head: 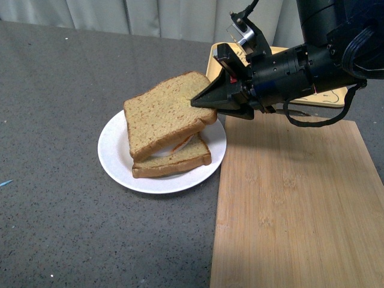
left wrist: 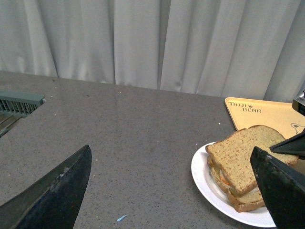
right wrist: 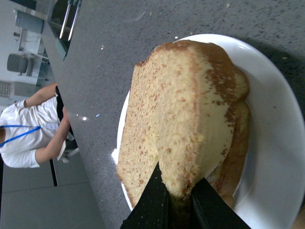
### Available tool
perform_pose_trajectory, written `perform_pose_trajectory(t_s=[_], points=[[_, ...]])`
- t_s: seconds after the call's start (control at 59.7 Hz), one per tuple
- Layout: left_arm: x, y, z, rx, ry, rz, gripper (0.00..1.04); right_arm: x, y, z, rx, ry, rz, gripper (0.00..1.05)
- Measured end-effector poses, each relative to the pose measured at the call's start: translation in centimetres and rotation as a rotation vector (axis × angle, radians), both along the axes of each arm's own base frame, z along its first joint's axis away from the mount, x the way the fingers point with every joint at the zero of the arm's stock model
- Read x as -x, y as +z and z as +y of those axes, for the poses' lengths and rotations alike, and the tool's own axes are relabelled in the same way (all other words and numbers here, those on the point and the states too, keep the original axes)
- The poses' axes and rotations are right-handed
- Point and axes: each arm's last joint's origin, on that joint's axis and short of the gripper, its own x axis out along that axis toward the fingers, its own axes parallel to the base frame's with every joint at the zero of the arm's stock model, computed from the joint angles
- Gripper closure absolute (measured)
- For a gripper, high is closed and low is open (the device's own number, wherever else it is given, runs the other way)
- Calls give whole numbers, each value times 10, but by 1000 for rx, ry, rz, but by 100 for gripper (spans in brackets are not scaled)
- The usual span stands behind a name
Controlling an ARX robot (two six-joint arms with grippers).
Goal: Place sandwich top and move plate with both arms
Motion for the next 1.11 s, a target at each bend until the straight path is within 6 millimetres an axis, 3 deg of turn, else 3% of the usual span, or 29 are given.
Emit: perform_pose_trajectory(t_s=[0.033,0.251,0.452,0.502,0.603,0.653,0.753,0.871,1.105], points=[[0,0,0,0,0,0,7,0,-1,-1,10,-16,5,101],[0,0,0,0,0,0,7,12,-4,-16,47,-104,-33,62],[0,0,0,0,0,0,7,28,31,-27,162,-256,-263,30],[0,0,0,0,0,0,7,32,32,-30,311,-471,-578,39],[0,0,0,0,3,0,7,61,27,-49,491,-757,-839,55],[0,0,0,0,3,2,7,81,34,-65,526,-872,-920,66],[0,0,0,0,2,1,7,109,57,-86,515,-934,-1009,86],[0,0,0,0,0,1,7,135,59,-99,536,-919,-1006,104],[0,0,0,0,1,1,7,177,64,-114,537,-903,-1001,104]])
